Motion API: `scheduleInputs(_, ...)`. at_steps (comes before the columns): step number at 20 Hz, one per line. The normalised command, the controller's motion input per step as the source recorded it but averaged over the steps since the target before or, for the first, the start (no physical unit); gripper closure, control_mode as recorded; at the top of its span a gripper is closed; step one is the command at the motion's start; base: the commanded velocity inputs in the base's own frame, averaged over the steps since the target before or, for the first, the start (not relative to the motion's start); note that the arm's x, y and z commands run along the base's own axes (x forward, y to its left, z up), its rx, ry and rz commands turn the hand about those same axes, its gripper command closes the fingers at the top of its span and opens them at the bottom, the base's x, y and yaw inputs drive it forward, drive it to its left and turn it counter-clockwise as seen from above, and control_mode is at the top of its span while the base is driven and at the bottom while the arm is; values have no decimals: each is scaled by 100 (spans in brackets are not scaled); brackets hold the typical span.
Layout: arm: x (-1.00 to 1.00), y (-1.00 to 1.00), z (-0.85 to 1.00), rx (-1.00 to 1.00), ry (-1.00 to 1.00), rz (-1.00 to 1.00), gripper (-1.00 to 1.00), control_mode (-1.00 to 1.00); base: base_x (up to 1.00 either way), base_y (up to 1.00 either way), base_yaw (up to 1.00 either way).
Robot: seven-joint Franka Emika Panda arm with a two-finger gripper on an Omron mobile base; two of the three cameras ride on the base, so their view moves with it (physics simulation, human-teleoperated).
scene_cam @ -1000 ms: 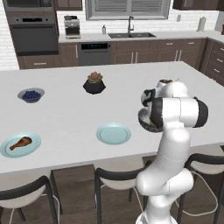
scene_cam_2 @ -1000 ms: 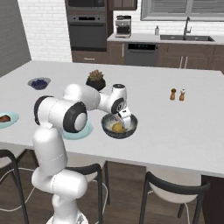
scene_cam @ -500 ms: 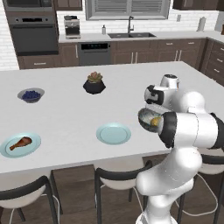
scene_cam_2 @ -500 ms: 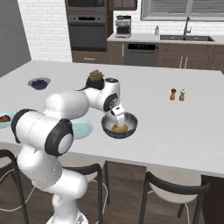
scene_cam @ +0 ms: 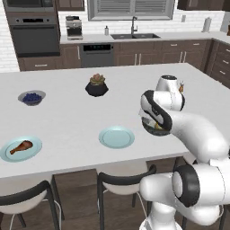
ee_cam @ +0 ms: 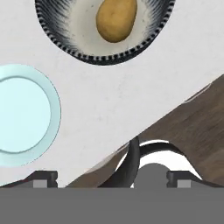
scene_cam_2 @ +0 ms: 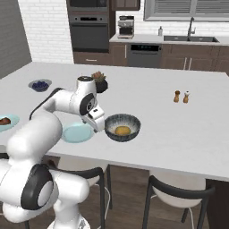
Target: Pick the chicken drumstick and potato from their plates and place them in the bowl. Then put the bowl in the fridge.
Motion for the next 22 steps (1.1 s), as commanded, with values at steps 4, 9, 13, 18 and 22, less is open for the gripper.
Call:
scheduleInputs(4, -89, 38, 22, -4, 2, 35, -100, -100, 0, 0, 0)
scheduleInputs(9, -68, 3, 19, -7, 1, 50, -100, -100, 0, 0, 0)
scheduleInputs(13, -22, 8, 51, 0, 2, 46, -100, -100, 0, 0, 0)
scheduleInputs(18, 0, 30, 16, -4, 0, 9, -100, -100, 0, 0, 0)
scheduleInputs(22, -26, 32, 21, -2, -3, 0, -100, -100, 0, 0, 0)
